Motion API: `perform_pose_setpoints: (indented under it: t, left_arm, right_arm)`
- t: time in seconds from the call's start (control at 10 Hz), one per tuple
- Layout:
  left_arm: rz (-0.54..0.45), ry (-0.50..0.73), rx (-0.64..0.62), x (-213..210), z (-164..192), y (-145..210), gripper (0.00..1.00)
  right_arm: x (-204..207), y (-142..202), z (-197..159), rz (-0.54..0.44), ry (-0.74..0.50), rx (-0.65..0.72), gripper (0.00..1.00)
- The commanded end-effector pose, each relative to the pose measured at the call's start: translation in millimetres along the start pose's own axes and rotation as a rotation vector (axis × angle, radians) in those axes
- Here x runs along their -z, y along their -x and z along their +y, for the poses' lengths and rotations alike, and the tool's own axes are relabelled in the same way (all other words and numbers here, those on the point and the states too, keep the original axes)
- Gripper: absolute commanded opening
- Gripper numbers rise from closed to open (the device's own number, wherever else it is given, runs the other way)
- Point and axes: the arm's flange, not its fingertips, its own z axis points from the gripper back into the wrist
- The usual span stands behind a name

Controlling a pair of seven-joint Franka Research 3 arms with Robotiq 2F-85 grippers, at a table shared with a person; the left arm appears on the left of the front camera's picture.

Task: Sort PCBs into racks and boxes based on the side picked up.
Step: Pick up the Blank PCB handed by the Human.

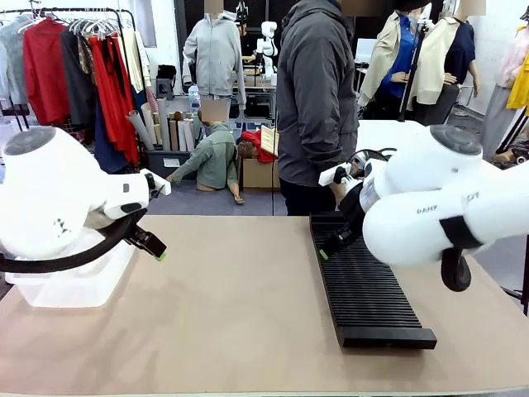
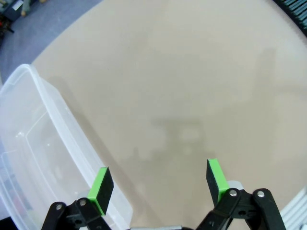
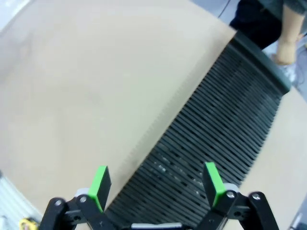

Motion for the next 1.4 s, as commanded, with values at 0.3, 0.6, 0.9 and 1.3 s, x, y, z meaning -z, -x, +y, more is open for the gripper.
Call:
perform_pose_setpoints:
  t: [0.3, 0.6, 0.9, 1.3]
  left_arm:
    - [0.002, 0.273, -0.116, -86, 33, -24, 1.0]
    - [-0.134, 0.68, -0.235, -101, 68, -23, 1.0]
    - [-0.152, 0.8, -0.393, -104, 108, -20, 1.0]
    - [-0.34, 0.934, -0.493, -126, 160, 25, 1.0]
  right_arm:
    - [-87, -24, -23, 0.088, -0.19, 0.168, 1.0]
    - [-117, -23, -60, -0.034, -0.563, 0.341, 1.0]
    - [-138, -2, -108, -0.172, -0.836, 0.421, 1.0]
    - [-136, 43, -168, -0.203, -0.99, 0.539, 1.0]
